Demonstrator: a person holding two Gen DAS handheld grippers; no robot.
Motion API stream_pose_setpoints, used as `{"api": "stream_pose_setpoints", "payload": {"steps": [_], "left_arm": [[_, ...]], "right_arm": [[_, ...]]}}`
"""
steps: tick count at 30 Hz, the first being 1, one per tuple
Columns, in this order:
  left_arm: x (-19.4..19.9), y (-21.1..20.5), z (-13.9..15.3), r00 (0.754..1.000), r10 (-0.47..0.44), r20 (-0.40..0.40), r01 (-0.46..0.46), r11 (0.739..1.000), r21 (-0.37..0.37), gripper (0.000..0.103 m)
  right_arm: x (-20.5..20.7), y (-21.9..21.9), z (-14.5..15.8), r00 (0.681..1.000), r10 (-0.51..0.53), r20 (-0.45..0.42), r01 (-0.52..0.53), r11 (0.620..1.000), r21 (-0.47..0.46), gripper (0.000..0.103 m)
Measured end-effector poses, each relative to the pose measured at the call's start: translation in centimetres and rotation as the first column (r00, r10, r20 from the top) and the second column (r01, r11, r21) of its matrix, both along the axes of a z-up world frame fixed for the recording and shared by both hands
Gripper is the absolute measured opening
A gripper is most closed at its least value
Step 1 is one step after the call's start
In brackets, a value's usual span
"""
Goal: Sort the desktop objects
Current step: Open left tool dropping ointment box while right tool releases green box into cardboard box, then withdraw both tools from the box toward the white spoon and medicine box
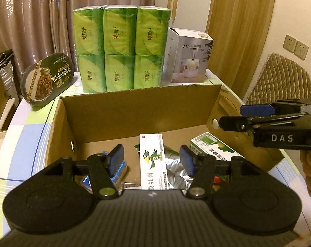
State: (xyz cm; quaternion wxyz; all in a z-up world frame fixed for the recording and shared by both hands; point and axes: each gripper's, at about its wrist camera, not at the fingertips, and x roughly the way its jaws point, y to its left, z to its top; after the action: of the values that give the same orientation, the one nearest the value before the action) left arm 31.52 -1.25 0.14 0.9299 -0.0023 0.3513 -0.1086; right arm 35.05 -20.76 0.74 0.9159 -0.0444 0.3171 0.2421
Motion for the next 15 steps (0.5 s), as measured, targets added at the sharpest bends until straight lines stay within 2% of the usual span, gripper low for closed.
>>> {"api": "stream_pose_setpoints", "payload": {"steps": [11, 15], "left_arm": [[-2.9, 0.4, 1.4, 1.0, 0.005, 0.024, -0.005, 1.0, 0.019, 0.055], [-4.8, 0.9, 2.2, 0.999, 0.01, 0.039, -0.01, 1.0, 0.022, 0.06]], "right_arm": [[-3.0, -1.2, 2.7, 0.999, -0.003, 0.044, 0.002, 1.0, 0.001, 0.059], [-5.1, -1.8, 3.9, 0.998, -0.003, 0.068, 0.002, 1.0, 0.019, 0.068]]}}
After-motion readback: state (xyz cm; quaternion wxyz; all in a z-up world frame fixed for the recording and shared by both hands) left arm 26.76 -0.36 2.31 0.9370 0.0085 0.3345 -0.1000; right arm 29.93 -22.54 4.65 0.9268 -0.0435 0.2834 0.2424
